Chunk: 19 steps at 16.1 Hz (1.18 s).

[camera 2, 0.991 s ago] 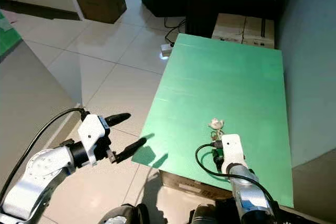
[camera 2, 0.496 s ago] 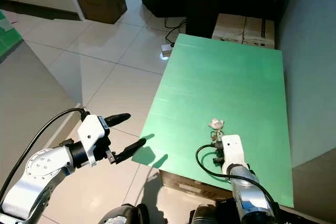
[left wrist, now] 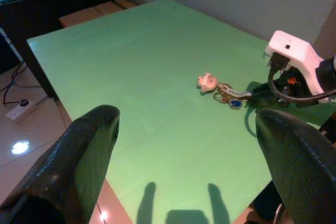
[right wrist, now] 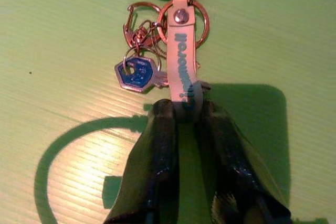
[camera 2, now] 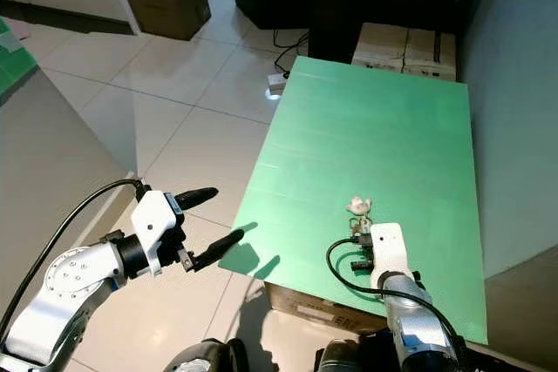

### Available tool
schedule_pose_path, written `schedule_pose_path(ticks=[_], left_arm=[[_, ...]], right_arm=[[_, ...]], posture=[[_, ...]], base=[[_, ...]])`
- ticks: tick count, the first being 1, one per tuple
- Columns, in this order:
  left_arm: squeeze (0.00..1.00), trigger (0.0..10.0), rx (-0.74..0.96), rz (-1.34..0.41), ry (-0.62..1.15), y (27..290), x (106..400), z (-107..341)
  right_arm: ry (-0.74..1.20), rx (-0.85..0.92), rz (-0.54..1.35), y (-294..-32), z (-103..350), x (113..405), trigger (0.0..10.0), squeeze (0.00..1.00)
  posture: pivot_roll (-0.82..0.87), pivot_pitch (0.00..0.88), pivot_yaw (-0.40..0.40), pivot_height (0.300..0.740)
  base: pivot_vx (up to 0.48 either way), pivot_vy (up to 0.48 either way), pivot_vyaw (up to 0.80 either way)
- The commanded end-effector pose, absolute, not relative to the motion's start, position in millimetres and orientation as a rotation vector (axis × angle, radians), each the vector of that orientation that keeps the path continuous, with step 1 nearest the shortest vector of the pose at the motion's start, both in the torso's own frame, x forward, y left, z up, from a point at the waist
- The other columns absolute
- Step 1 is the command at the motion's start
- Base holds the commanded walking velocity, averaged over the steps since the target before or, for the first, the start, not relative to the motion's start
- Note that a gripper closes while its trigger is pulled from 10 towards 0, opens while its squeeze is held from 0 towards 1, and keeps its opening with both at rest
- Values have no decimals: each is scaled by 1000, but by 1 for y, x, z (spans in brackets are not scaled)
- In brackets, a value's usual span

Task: Hang keys on a hook

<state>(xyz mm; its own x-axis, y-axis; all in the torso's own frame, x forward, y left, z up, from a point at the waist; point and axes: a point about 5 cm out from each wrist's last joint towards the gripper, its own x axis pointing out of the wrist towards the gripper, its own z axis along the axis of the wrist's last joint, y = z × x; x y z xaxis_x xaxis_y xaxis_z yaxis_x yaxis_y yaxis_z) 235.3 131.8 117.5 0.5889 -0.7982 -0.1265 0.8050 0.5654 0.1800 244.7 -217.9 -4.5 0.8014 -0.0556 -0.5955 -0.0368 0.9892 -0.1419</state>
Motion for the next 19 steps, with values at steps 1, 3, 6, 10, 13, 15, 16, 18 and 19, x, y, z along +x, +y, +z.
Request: schedule_pose_path(ticks=[1,3,6,10,13,15,16,18,19], left_arm=[[0,10000,244,-946,34,133,236,117],[0,10000,247,-945,32,133,237,118],[0,10000,253,-942,29,135,238,118],[0,10000,256,-954,26,134,239,118],[0,10000,262,-968,24,133,241,119],[0,10000,263,-973,25,133,241,119],[0,10000,263,-978,26,132,241,118],[0,10000,263,-986,29,132,240,117],[0,10000,262,-994,33,132,240,117]], right_arm=[[624,-147,-19,-217,-1,247,0,0],[572,-150,-52,-217,8,253,0,0],[319,-143,-222,-222,53,271,0,0],[129,-200,-262,-219,95,285,0,0],[42,-227,-303,-221,120,288,0,0],[44,-228,-302,-222,123,287,0,0],[65,-231,-287,-222,120,285,0,0],[129,-236,-243,-220,110,281,0,0],[169,-246,-216,-219,104,279,0,0]], posture=[[-45,124,112,740],[-47,121,110,740],[-55,108,114,740],[-62,99,126,740],[-66,103,140,740],[-67,106,144,740],[-71,111,146,740],[-74,119,152,740],[-78,124,159,740]], base=[[0,0,0],[0,0,0],[0,0,0],[0,0,0],[0,0,0],[0,0,0],[0,0,0],[0,0,0],[0,0,0]])
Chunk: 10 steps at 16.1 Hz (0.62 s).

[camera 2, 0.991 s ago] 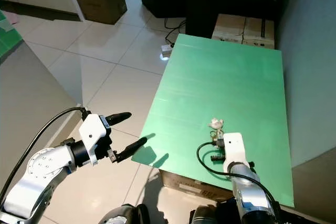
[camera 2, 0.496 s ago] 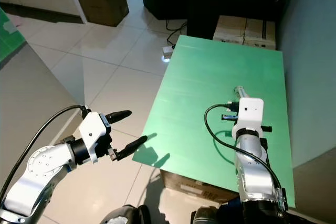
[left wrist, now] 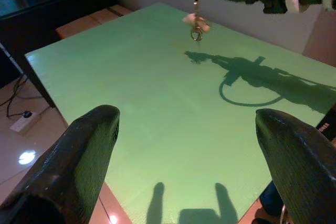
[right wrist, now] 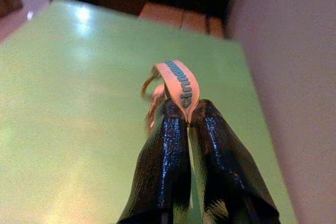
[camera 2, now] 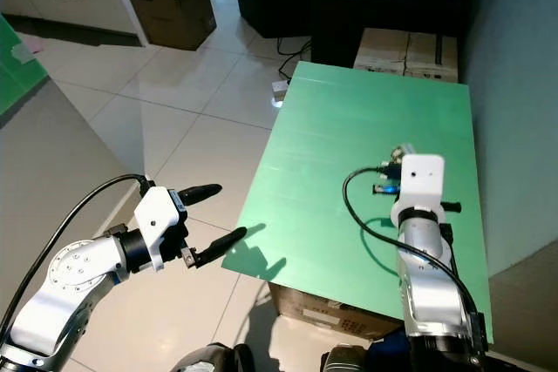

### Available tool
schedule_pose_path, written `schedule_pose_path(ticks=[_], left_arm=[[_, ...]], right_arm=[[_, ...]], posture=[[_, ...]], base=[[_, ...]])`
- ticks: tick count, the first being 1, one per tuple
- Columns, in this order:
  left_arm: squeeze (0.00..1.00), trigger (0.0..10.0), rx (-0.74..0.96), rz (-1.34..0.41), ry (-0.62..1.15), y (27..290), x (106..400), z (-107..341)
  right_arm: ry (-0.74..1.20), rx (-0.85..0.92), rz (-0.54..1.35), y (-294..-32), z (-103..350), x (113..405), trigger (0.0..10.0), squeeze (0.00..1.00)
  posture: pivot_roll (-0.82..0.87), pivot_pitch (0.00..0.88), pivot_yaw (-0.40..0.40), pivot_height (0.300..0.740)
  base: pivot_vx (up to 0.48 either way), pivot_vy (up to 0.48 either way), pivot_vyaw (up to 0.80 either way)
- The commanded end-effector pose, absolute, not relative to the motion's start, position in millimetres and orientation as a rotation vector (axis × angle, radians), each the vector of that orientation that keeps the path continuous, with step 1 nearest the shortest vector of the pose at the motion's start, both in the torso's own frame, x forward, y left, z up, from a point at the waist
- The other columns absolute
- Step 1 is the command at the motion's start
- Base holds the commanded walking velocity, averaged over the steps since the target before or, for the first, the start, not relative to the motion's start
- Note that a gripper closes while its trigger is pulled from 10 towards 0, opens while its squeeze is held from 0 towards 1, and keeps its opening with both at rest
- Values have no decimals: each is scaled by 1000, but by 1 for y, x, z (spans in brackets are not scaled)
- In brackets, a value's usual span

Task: Hang keys on a hook

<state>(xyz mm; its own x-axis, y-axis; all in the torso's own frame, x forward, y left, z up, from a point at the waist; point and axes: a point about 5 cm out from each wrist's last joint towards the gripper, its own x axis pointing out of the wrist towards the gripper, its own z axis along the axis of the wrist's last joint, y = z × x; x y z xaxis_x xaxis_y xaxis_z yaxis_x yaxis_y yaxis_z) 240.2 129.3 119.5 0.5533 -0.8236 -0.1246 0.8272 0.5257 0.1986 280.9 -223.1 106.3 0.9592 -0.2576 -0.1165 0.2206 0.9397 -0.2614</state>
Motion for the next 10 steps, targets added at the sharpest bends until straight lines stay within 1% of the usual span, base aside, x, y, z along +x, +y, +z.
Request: schedule_pose_path(ticks=[1,4,6,8,10], left_arm=[[0,10000,262,-1000,36,132,240,116],[0,10000,266,-1020,44,132,240,115],[0,10000,269,-1032,45,133,242,116],[0,10000,267,-1040,44,131,240,117],[0,10000,261,-1047,44,130,240,119]], right_arm=[[195,-268,-183,-217,102,276,0,0],[228,-368,-103,-212,108,268,0,0],[255,-439,-23,-210,120,257,0,0],[345,-550,167,-211,129,240,0,0],[461,-612,347,-210,131,227,0,0]], posture=[[-81,127,165,740],[-93,137,188,740],[-98,144,193,740],[-104,153,188,740],[-109,158,182,740]], base=[[0,0,0],[0,0,0],[0,0,0],[0,0,0],[0,0,0]])
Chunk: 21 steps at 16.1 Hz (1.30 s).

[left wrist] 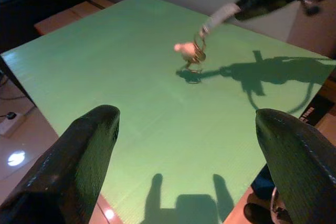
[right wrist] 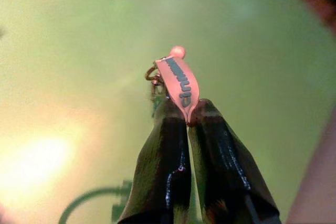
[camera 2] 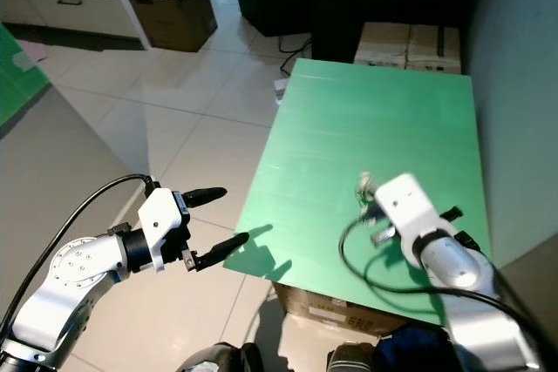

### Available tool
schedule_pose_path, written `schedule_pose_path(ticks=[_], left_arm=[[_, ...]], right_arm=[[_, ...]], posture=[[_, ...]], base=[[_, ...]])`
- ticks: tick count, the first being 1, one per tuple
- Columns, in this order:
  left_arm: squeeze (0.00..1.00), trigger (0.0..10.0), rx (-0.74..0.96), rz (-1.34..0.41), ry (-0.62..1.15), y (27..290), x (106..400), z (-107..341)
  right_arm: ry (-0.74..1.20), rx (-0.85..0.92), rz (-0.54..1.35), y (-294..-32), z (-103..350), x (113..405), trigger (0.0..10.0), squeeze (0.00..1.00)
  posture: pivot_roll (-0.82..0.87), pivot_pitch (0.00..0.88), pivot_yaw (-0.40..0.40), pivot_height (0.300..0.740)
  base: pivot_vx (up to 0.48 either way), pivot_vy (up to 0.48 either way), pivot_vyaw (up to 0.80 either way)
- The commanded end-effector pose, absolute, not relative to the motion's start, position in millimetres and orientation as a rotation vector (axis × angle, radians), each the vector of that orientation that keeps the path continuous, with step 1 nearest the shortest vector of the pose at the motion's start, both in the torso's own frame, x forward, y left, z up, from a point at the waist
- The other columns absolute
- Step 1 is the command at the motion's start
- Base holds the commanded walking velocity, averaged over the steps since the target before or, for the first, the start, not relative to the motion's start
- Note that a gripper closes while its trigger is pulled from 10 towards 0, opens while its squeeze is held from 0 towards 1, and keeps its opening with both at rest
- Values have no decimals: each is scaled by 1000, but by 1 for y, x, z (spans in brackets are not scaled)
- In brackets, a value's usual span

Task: Hang keys on a hook

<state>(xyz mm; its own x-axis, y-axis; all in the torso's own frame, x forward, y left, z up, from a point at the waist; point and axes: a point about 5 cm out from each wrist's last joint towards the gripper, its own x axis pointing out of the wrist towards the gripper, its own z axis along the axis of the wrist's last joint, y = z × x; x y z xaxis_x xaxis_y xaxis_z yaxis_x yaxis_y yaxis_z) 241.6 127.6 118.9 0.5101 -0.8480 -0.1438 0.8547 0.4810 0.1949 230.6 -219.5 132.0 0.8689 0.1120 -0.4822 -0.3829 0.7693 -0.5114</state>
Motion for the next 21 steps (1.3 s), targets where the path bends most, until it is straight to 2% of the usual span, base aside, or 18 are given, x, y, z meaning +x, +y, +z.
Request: schedule_pose_path(ticks=[1,6,11,12,13,14,17,21], left_arm=[[0,10000,258,-1051,45,128,239,118],[0,10000,242,-1038,39,124,233,117],[0,10000,227,-1019,47,123,229,113],[0,10000,227,-1018,54,125,229,113],[0,10000,231,-1020,62,126,229,111],[0,10000,232,-1020,63,126,229,111],[0,10000,239,-1011,60,129,231,112],[0,10000,239,-1014,65,129,231,111]], right_arm=[[513,-662,390,-212,131,220,0,0],[615,-791,412,-223,151,220,0,0],[725,-836,440,-226,122,229,0,0],[741,-848,443,-225,116,232,1686,0],[738,-863,429,-224,109,238,4784,0],[726,-883,414,-224,106,242,10000,0],[625,-874,273,-224,106,263,10000,0],[586,-883,185,-228,98,279,10000,0]], posture=[[-109,163,177,740],[-112,154,144,740],[-98,153,126,740],[-94,156,127,740],[-93,154,129,740],[-91,157,130,740],[-83,158,131,740],[-82,163,132,740]], base=[[0,0,0],[0,0,0],[0,0,0],[0,0,0],[0,0,0],[0,0,0],[0,0,0],[0,0,0]])
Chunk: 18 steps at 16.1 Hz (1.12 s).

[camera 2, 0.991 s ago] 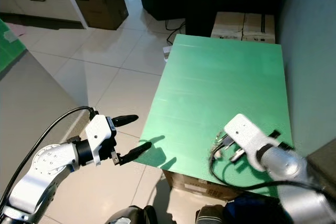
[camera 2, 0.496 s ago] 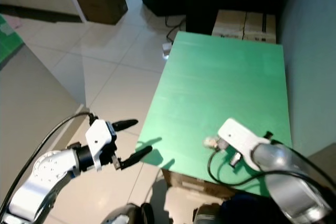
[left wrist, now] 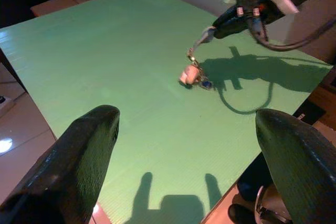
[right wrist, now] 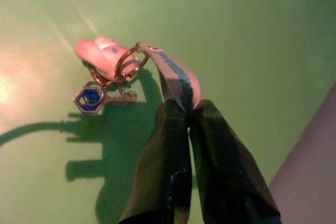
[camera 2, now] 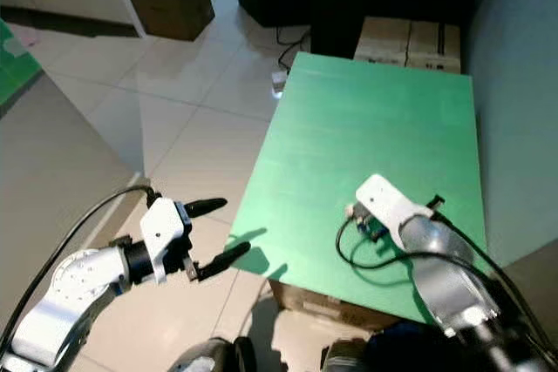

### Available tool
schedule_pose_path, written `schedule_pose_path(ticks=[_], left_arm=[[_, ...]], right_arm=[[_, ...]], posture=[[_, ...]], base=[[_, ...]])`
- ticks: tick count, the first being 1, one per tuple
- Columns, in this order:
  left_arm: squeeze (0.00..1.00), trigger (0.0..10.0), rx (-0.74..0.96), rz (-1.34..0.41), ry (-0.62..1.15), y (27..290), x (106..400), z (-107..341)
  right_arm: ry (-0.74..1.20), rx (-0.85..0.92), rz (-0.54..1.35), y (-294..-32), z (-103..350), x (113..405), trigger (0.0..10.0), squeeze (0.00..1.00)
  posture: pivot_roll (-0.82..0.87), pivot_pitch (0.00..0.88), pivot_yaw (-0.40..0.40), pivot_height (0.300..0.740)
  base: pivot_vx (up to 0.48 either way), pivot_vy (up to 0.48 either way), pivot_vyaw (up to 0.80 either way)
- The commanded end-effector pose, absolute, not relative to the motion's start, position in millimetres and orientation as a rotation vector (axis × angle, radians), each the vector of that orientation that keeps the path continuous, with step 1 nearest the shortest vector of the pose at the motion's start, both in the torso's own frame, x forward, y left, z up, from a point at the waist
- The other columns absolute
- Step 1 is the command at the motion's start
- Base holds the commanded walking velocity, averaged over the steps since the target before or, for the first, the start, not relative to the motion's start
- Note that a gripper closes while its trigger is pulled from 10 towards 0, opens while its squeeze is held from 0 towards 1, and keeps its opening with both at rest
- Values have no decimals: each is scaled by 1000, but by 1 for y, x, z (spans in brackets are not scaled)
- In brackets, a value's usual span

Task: Hang keys on a hook

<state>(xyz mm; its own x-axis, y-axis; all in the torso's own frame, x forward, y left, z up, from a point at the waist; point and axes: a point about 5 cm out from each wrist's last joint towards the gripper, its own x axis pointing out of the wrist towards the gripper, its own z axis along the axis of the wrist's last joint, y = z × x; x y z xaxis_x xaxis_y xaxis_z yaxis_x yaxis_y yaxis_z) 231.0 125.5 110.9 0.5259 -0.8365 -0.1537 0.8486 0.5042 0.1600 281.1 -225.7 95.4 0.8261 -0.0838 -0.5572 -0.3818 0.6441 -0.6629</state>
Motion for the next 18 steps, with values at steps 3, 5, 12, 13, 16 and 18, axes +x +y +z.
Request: schedule_pose_path(ticks=[3,5,12,13,16,18], left_arm=[[0,10000,240,-1016,68,129,230,110],[0,10000,241,-1017,70,129,229,109],[0,10000,240,-1010,66,130,230,111],[0,10000,241,-1010,65,129,231,111],[0,10000,240,-1011,64,129,231,112],[0,10000,242,-1010,64,130,231,112]], right_arm=[[582,-820,152,-224,87,288,10000,651],[567,-818,146,-222,84,292,10000,1000],[372,-775,-3,-222,94,306,10000,1000],[360,-763,-8,-222,94,307,10000,1000],[339,-724,-8,-220,93,310,10000,1000],[279,-675,28,-211,95,312,10000,1000]], posture=[[-77,162,132,740],[-77,161,131,740],[-72,158,128,740],[-73,156,128,740],[-72,158,128,740],[-70,159,130,740]], base=[[0,0,0],[0,0,0],[0,0,0],[0,0,0],[0,0,0],[0,0,0]])
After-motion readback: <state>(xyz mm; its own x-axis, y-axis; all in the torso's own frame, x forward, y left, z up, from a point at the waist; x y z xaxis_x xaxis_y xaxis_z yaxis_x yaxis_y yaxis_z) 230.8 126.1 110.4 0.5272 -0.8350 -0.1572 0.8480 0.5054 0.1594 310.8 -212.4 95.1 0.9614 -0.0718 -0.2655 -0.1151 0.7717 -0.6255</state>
